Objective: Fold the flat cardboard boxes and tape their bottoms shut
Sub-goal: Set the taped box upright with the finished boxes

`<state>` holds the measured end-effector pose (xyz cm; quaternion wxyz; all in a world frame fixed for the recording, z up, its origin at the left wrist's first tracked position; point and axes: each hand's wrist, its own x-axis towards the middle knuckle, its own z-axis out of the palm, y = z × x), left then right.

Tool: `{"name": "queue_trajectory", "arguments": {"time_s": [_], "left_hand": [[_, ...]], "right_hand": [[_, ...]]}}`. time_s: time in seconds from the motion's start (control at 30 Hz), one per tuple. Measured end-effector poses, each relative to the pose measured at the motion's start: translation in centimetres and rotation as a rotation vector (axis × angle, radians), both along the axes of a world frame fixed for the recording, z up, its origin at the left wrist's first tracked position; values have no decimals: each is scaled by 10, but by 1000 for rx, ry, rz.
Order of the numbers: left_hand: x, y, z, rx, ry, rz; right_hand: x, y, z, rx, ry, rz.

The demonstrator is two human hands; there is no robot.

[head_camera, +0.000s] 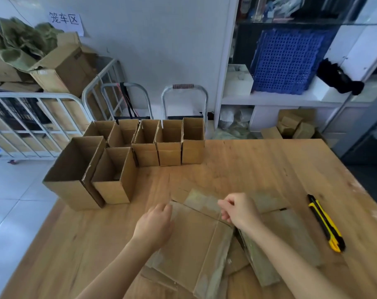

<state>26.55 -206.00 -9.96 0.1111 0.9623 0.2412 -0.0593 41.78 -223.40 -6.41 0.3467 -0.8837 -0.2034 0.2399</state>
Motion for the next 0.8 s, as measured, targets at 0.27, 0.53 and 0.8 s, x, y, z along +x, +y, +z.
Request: {"name": "queue_trajectory", "arguments": {"time_s": [0.27, 0.53, 0.8], "left_hand": [[-45, -24, -11, -255, 95, 247], [-47, -36, 1, -191, -61, 363], [-68, -58, 43, -105, -350, 500]], "right_hand": [[-71, -55, -45, -212, 324, -65], [-89, -53, -43, -43, 427, -265], [-98, -76, -9, 162, 584, -278]]}}
